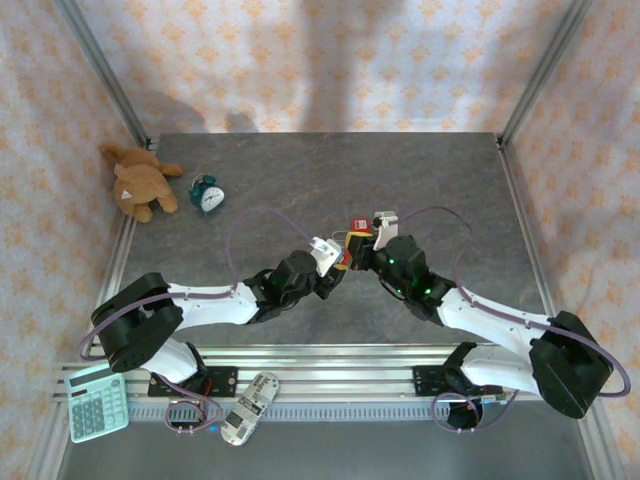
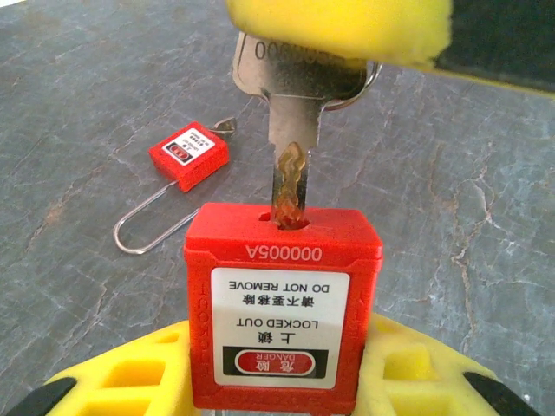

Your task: Unlock with the key

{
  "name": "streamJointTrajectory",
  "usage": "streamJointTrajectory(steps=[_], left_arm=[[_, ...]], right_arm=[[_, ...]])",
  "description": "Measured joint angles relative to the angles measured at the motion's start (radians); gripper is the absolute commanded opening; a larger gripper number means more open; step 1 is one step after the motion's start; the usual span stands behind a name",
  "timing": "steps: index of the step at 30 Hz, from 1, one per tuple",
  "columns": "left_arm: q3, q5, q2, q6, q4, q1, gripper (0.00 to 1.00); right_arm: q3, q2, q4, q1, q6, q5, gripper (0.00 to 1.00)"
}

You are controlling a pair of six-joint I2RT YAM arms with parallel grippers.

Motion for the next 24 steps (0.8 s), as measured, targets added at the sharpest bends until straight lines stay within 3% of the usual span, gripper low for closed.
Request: streamJointTrajectory(steps=[11, 24], left_arm=[[0.000, 0.007, 0.011, -0.025, 0.092, -0.002, 0.30], [0.000, 0.000, 0.052, -0.023, 0.146, -0.037, 0.31]], right_arm=[[0.071, -0.026, -0.096, 0.021, -0.063, 0.097, 0.00], [0.126, -0.033, -0.206, 0.024, -0.127, 0.123, 0.00]])
